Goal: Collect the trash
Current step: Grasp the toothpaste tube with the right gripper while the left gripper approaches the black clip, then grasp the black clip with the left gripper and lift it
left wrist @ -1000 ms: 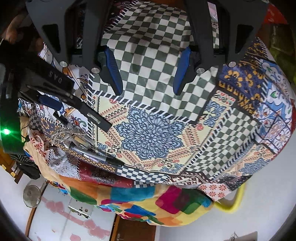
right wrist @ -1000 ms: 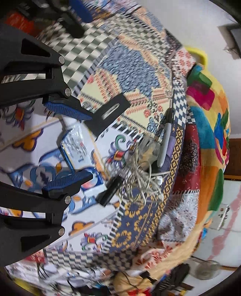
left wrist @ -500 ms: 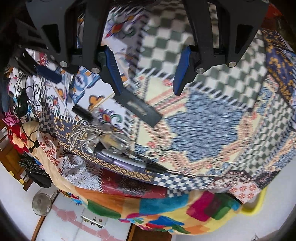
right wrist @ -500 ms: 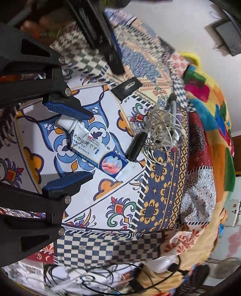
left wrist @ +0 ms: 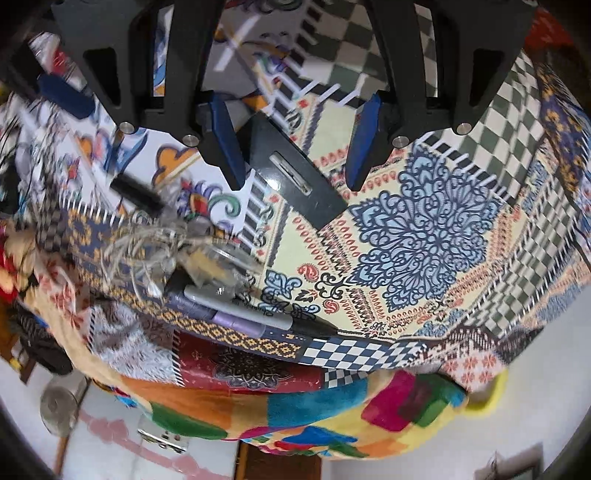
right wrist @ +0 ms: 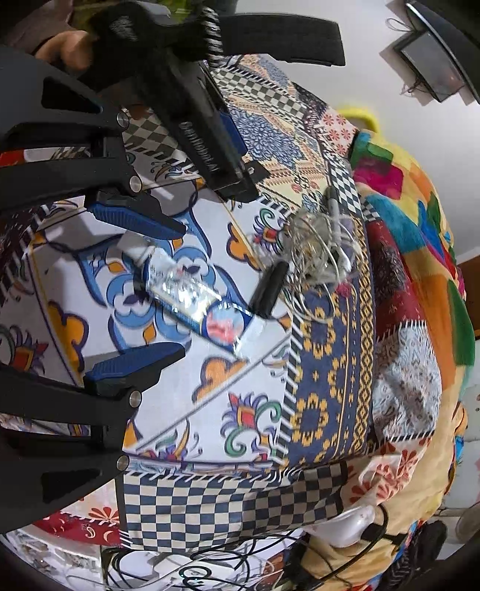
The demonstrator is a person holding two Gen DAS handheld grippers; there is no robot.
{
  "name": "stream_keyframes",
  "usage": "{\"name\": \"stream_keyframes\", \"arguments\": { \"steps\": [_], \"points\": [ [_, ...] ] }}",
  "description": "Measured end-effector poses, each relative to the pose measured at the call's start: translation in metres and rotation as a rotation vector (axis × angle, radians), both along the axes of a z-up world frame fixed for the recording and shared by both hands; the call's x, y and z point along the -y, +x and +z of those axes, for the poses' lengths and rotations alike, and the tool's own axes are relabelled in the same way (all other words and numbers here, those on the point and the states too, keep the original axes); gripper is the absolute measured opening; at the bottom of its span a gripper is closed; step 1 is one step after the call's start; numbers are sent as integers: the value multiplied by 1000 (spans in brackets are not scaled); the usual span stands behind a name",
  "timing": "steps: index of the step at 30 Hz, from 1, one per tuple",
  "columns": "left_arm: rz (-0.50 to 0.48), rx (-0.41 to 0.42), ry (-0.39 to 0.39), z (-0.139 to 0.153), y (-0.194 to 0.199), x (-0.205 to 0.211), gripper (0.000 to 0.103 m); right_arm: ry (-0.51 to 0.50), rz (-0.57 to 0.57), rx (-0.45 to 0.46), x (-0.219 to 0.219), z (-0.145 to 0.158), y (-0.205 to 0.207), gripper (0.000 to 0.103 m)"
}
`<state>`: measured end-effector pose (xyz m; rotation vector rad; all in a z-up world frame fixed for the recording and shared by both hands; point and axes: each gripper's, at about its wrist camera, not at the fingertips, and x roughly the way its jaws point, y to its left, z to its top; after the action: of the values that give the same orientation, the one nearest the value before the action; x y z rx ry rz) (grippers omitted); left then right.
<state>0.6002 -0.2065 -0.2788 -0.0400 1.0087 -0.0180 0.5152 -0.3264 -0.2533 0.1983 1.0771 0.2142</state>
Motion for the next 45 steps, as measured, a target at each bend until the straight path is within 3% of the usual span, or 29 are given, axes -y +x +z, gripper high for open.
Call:
{"name": "stream_keyframes", "arguments": {
  "steps": [11, 17, 21, 23, 24, 29, 33, 43, 45],
  "points": [
    [-63, -3, -17, 2, -21, -34, 52, -49, 10, 41, 15, -2, -9, 53],
    [-93, 20, 11, 1, -18, -24, 47, -32, 4, 47, 13, -2, -9, 43],
    [-97, 23, 13, 1, -13, -18, 41, -159, 7, 87, -11, -4, -12, 38],
    [-96, 24, 9, 2, -11, -18, 32, -200, -2, 105, -16, -5, -13, 34],
    [-98, 26, 11, 2, -10, -17, 24, -196, -7, 108, -15, -5, -13, 33],
    [-124, 29, -9, 2, -10, -20, 23, -105, -35, 89, 3, -2, -11, 28],
    [-124, 9, -59, 6, -13, -29, 23, -91, -55, 114, 9, 8, -14, 28],
    [-121, 91, -92, 66, -48, -42, 23, -65, -28, 223, -5, 65, -31, 26],
    [-121, 118, -90, 83, -59, -47, 23, -58, -13, 246, -11, 80, -38, 16]
  ]
}}
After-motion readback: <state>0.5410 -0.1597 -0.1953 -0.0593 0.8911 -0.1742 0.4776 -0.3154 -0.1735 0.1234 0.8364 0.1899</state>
